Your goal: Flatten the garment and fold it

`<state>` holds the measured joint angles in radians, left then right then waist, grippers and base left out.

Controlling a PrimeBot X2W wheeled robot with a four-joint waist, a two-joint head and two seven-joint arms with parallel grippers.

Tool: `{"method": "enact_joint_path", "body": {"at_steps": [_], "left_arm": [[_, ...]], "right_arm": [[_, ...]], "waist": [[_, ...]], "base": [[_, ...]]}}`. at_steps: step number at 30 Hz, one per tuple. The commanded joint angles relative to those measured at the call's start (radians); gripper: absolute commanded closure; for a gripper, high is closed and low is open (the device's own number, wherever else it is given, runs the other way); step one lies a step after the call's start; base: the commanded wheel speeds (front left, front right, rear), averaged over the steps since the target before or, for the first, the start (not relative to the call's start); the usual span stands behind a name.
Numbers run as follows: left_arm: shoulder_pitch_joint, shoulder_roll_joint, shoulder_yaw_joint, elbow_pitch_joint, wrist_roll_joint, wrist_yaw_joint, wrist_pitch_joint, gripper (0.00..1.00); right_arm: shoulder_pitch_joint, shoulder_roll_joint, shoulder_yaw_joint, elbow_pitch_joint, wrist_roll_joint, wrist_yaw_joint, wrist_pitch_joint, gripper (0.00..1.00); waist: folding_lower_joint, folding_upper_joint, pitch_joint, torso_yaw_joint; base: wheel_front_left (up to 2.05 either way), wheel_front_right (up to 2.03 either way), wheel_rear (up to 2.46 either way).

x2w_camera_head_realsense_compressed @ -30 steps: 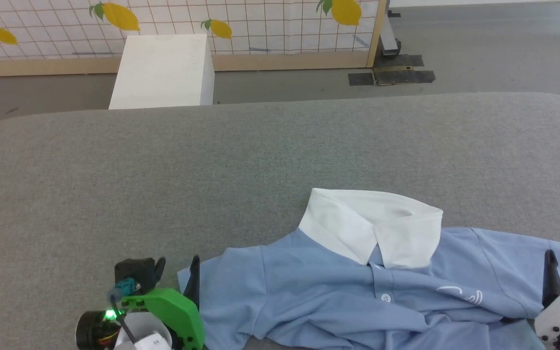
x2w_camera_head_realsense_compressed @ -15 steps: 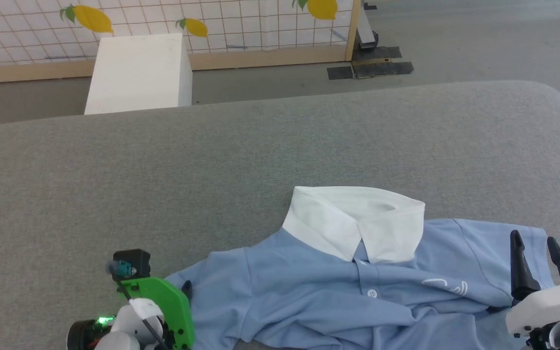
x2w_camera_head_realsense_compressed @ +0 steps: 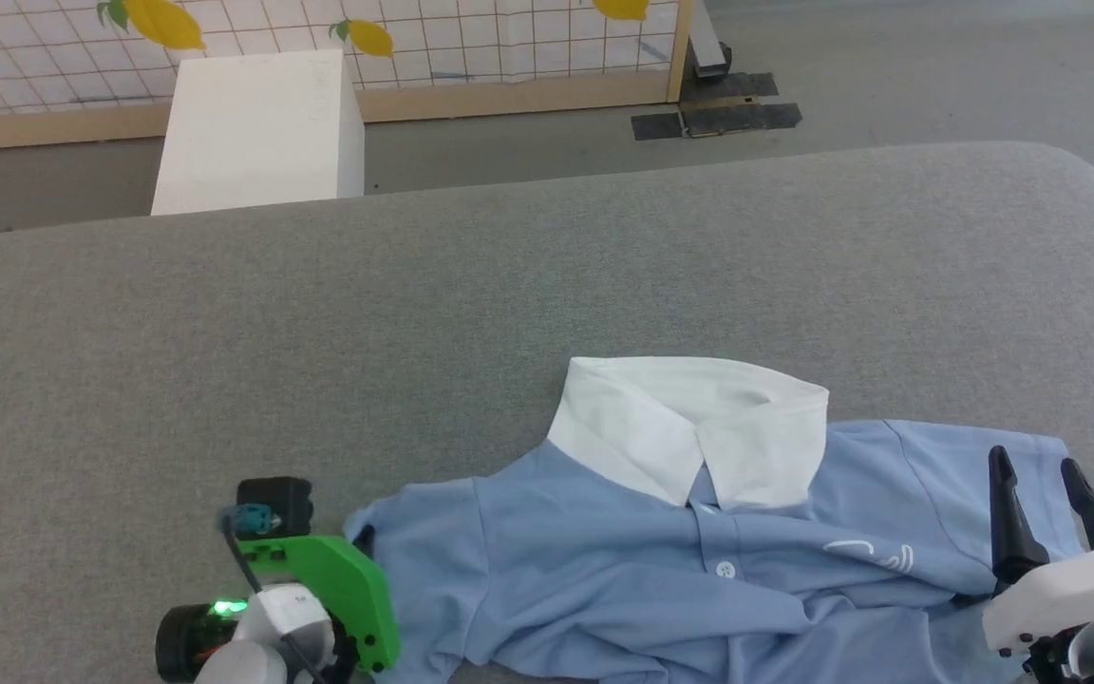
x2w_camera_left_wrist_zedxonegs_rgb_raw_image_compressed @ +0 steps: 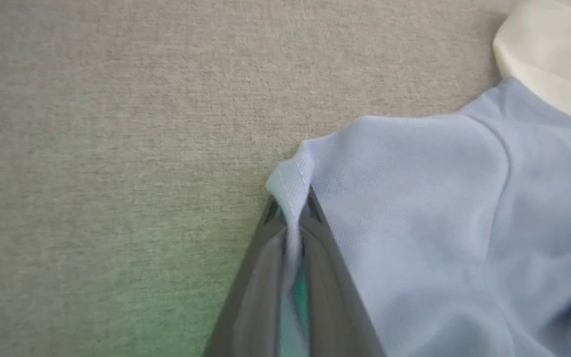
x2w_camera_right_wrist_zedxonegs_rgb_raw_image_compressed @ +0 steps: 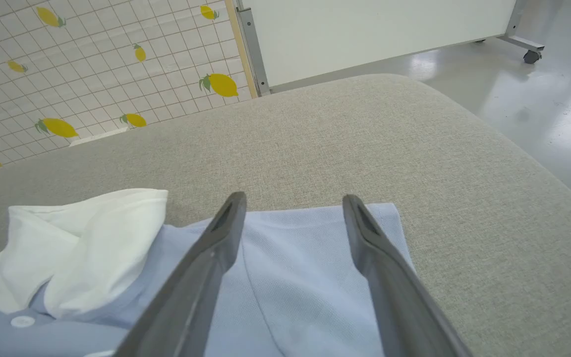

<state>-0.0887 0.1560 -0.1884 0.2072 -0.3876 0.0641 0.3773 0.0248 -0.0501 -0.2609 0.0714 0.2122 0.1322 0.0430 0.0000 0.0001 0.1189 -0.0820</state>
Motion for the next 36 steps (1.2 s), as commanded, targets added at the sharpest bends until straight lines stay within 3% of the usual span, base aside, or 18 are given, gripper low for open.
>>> {"method": "enact_joint_path", "body": {"at_steps": [1, 10, 21, 29, 30, 31, 32, 33, 36], "left_arm": [[0.002, 0.002, 0.014, 0.000, 0.012, 0.015, -0.030, 1.00], [0.054, 0.009, 0.076, -0.028, -0.006, 0.061, -0.106, 1.00], [0.068, 0.013, 0.079, -0.072, -0.025, 0.066, -0.099, 1.00], [0.046, 0.002, 0.064, -0.073, -0.037, 0.057, -0.104, 1.00], [0.044, 0.002, 0.063, -0.072, -0.038, 0.056, -0.103, 1.00], [0.044, 0.002, 0.062, -0.071, -0.039, 0.055, -0.104, 1.00], [0.043, 0.003, 0.061, -0.071, -0.039, 0.055, -0.105, 1.00], [0.042, 0.003, 0.060, -0.070, -0.040, 0.054, -0.104, 1.00], [0.036, 0.007, 0.056, -0.074, -0.042, 0.047, -0.109, 1.00]], "right_arm": [[-0.003, 0.000, -0.003, -0.006, -0.005, -0.002, -0.006, 0.00], [-0.095, 0.000, -0.098, 0.066, -0.113, -0.002, 0.026, 0.00], [-0.319, -0.007, -0.260, 0.326, -0.236, -0.002, 0.366, 0.00], [-0.429, -0.016, -0.315, 0.437, -0.309, -0.002, 0.554, 0.00], [-0.436, -0.018, -0.316, 0.447, -0.313, -0.002, 0.577, 0.24], [-0.439, -0.018, -0.313, 0.452, -0.316, -0.002, 0.597, 0.62], [-0.441, -0.018, -0.309, 0.454, -0.317, -0.002, 0.621, 0.91], [-0.442, -0.019, -0.305, 0.452, -0.316, -0.002, 0.637, 1.00], [-0.438, -0.026, -0.284, 0.429, -0.303, -0.002, 0.674, 1.00]], "waist": [[0.0000, -0.0001, 0.000, 0.010], [0.0000, -0.0001, 0.001, 0.059], [0.0000, -0.0001, 0.043, 0.114], [0.0000, -0.0001, 0.087, 0.138], [0.0000, -0.0001, 0.088, 0.140], [0.0000, -0.0001, 0.089, 0.141], [0.0000, -0.0001, 0.089, 0.142], [0.0000, -0.0001, 0.089, 0.142], [0.0000, -0.0001, 0.081, 0.143]], "base": [[0.00, 0.00, 0.00], [0.00, 0.00, 0.00], [0.00, 0.00, 0.00], [0.00, 0.00, 0.00], [0.00, 0.00, 0.00], [0.00, 0.00, 0.00], [0.00, 0.00, 0.00], [0.00, 0.00, 0.00], [0.00, 0.00, 0.00]]}}
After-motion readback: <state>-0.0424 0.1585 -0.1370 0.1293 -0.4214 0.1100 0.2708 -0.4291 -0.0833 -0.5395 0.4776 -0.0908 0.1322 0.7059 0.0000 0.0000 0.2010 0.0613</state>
